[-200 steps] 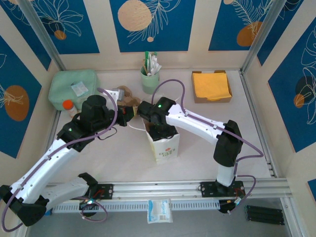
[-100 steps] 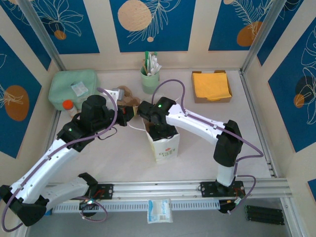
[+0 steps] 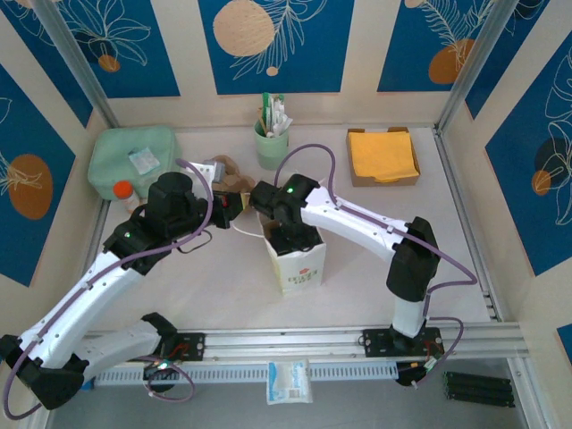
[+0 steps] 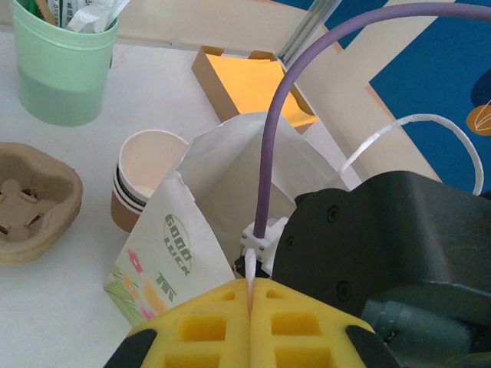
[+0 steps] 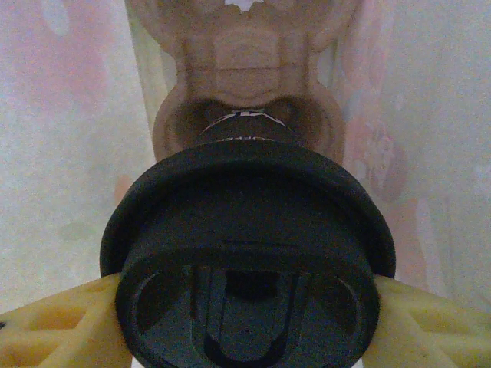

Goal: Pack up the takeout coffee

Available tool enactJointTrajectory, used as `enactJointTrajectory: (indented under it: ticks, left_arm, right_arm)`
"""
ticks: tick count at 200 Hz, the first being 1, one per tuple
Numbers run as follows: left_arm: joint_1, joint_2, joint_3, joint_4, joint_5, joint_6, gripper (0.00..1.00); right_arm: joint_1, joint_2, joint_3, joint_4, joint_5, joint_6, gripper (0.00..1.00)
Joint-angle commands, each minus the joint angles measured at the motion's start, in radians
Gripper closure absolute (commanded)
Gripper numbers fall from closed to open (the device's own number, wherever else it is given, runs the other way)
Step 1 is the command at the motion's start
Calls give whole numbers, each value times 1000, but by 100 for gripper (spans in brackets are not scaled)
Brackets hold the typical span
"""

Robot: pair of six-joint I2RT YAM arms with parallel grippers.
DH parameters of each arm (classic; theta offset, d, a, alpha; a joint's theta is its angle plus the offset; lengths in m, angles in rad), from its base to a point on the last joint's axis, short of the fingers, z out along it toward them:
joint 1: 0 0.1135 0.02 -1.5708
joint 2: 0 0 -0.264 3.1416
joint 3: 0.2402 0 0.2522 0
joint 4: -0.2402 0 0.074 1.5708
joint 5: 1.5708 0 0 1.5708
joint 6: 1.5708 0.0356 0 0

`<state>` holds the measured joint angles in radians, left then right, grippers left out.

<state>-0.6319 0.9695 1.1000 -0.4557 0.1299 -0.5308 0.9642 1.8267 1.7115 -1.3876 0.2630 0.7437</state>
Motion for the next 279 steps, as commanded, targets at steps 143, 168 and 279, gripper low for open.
enactJointTrajectory:
  ticks: [143,168,279]
  left_arm:
    - [9,-4,-14,27,6,-21,100]
    - [8,-6,-15,25,4,-21,100]
    - [7,-6,-16,24,3,-20,100]
  right_arm:
    - [-35,24,-50,40,-50,-27,35]
    - [-35,28,-62,50,-54,-27,35]
    - [-35,28,-72,60,-59,-27,35]
